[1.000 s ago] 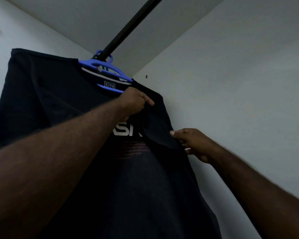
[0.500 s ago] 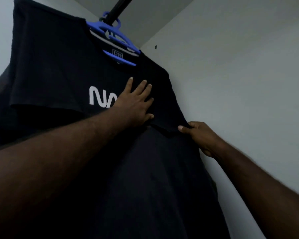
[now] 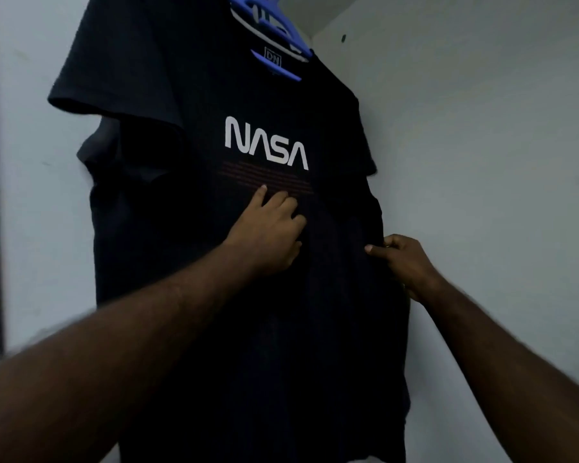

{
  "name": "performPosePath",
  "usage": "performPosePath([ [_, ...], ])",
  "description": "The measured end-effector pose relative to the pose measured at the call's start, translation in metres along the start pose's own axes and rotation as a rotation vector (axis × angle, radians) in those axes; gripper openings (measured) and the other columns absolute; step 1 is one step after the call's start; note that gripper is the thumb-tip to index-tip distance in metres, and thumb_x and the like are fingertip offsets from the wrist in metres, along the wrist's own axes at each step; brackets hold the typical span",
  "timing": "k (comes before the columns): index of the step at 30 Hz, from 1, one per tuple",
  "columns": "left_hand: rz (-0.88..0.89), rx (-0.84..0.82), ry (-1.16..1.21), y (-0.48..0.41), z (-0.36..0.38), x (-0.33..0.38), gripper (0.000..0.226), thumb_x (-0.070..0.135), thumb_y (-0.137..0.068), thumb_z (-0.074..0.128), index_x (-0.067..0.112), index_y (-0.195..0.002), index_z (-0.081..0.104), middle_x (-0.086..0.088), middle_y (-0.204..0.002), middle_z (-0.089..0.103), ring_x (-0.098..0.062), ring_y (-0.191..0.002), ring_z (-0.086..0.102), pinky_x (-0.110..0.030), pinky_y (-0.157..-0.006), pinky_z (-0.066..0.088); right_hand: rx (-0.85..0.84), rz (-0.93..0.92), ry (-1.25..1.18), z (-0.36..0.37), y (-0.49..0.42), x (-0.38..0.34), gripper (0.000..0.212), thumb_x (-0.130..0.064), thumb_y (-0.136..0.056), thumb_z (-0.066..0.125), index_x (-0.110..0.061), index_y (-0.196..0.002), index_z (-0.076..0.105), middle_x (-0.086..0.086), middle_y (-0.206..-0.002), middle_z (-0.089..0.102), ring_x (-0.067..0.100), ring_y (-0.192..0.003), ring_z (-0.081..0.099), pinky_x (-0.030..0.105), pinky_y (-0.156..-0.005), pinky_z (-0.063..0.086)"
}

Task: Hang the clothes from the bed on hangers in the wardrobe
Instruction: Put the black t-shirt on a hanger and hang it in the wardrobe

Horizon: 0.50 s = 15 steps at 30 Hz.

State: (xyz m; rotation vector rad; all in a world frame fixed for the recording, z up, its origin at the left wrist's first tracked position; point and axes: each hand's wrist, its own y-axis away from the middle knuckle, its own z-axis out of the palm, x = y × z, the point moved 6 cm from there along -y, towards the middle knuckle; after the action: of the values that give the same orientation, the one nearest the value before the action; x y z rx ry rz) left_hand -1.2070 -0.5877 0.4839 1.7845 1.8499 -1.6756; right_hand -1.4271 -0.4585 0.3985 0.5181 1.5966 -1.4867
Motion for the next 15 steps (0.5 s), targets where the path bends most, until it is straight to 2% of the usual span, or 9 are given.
performPosePath([
  [2,-0.012,0.108,0.101,0.016,-0.015,0.003,0.035,0.039,-0.096,0.047,0.018,-0.123,0.057,-0.006,-0.131,0.051,-0.023,-0.126,0.043,-0.045,-0.112,0.027,0.052,-0.056,0.053,-0.006,0.000,0.001,0.038,-0.024,-0.086,0.075,0.010,-0.082,0.059,0.015,-0.072,0.062,0.022,-0.064,0.057,0.031,-0.060,0.048],
  [4,-0.062,0.178,0.156,0.033,-0.027,0.000,0.033,0.038,-0.095,0.046,0.019,-0.117,0.061,-0.002,-0.119,0.057,-0.020,-0.111,0.050,-0.039,-0.097,0.038,0.098,-0.074,0.083,-0.015,0.000,0.004,0.043,-0.027,-0.090,0.070,0.011,-0.076,0.059,0.010,-0.064,0.053,0.020,-0.059,0.049,0.032,-0.059,0.041],
  [6,-0.109,0.238,0.177,0.049,-0.035,-0.007,0.033,0.038,-0.093,0.047,0.019,-0.113,0.064,-0.002,-0.113,0.060,-0.020,-0.103,0.053,-0.037,-0.086,0.040,0.127,-0.062,0.086,-0.021,-0.004,0.008,0.046,-0.033,-0.092,0.066,0.004,-0.067,0.057,0.006,-0.060,0.047,0.019,-0.058,0.044,0.033,-0.060,0.038],
  [8,-0.150,0.306,0.194,0.064,-0.046,-0.015,0.031,0.035,-0.091,0.049,0.016,-0.108,0.066,-0.003,-0.108,0.063,-0.022,-0.097,0.056,-0.036,-0.078,0.039,0.148,-0.030,0.083,-0.028,-0.007,0.009,0.045,-0.035,-0.094,0.062,0.000,-0.066,0.058,0.005,-0.059,0.048,0.019,-0.058,0.046,0.034,-0.061,0.039],
  [11,-0.279,0.417,0.261,0.088,-0.064,-0.028,0.023,0.028,-0.094,0.052,0.014,-0.104,0.068,-0.004,-0.102,0.064,-0.023,-0.092,0.057,-0.035,-0.075,0.036,0.175,-0.030,0.087,-0.038,-0.008,0.004,0.037,-0.028,-0.095,0.062,-0.006,-0.066,0.058,0.007,-0.063,0.052,0.020,-0.060,0.049,0.033,-0.063,0.042],
  [15,-0.485,0.476,0.403,0.124,-0.075,-0.042,0.017,0.018,-0.095,0.056,0.011,-0.105,0.069,-0.004,-0.097,0.064,-0.022,-0.088,0.060,-0.033,-0.076,0.044,0.187,-0.015,0.077,-0.046,-0.007,-0.003,0.032,-0.017,-0.089,0.068,-0.016,-0.059,0.057,0.009,-0.067,0.058,0.025,-0.067,0.058,0.042,-0.071,0.052],
])
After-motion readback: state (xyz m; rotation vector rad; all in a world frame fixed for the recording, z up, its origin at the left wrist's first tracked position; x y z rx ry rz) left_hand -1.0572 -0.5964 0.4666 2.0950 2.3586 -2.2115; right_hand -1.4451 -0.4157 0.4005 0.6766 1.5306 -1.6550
